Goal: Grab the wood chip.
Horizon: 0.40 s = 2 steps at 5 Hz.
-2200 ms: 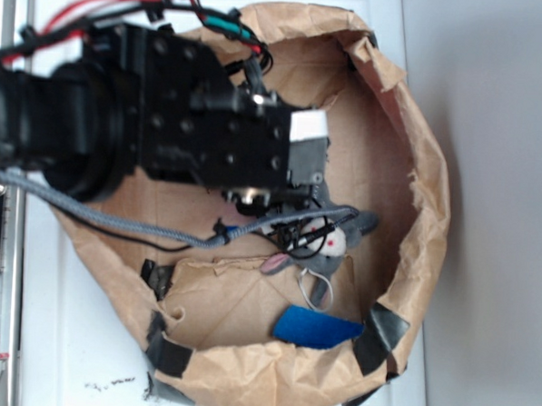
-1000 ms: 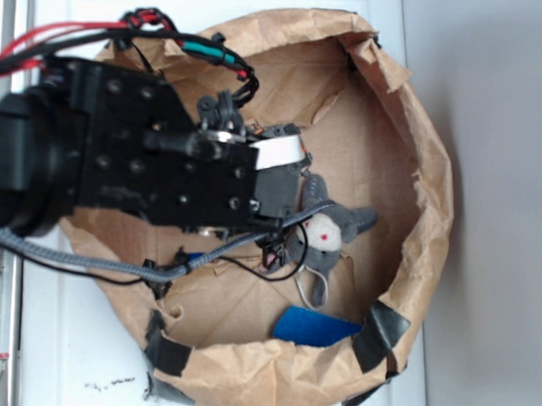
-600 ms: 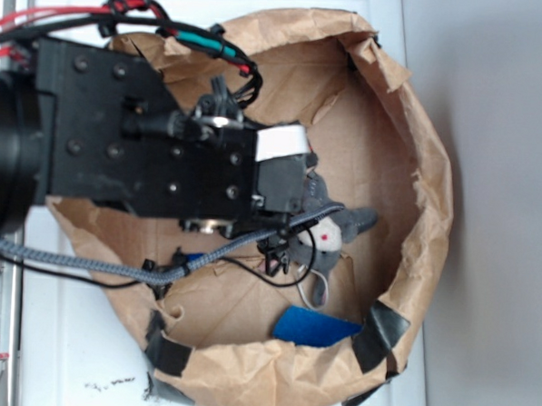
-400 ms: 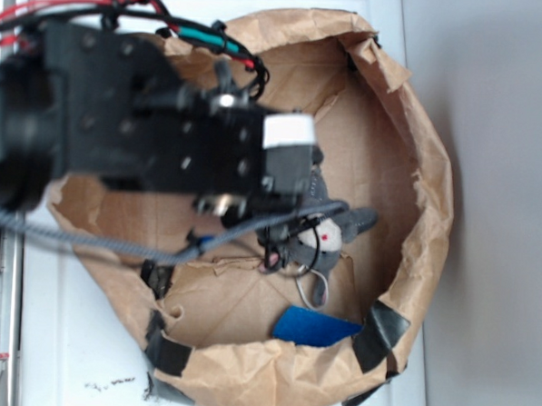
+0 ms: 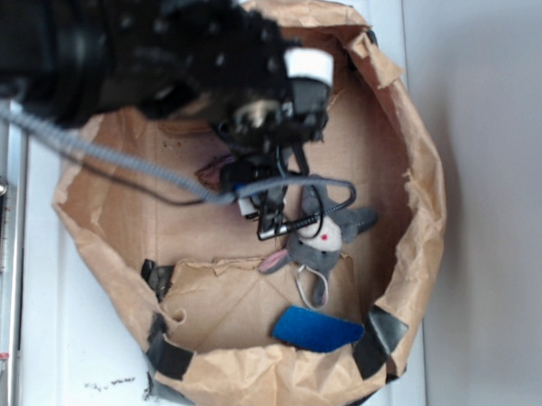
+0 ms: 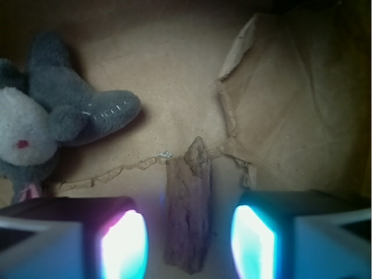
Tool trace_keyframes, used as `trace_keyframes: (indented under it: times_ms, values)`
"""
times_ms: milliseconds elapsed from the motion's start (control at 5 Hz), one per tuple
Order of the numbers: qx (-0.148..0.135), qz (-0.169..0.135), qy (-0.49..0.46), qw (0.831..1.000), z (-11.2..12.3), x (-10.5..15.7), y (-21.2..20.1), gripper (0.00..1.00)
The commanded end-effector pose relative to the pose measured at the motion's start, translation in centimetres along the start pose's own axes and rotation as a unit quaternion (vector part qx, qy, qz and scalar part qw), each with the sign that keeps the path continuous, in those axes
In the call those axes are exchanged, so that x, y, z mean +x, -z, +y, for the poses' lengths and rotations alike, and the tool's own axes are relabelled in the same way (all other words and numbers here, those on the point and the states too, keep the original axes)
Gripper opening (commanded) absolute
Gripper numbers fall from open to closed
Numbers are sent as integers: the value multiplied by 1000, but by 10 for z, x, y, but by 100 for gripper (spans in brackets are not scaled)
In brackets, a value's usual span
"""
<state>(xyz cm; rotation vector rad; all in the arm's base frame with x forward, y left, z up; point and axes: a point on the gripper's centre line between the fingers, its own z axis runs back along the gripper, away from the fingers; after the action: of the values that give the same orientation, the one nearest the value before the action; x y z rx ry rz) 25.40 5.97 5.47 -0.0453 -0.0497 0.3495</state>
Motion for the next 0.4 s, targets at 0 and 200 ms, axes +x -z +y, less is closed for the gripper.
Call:
trace_keyframes:
  times_ms: [0, 200]
  values:
    - [13, -34, 8, 999, 5, 11, 6, 100]
    - [25, -43, 17, 999, 1, 6, 13, 100]
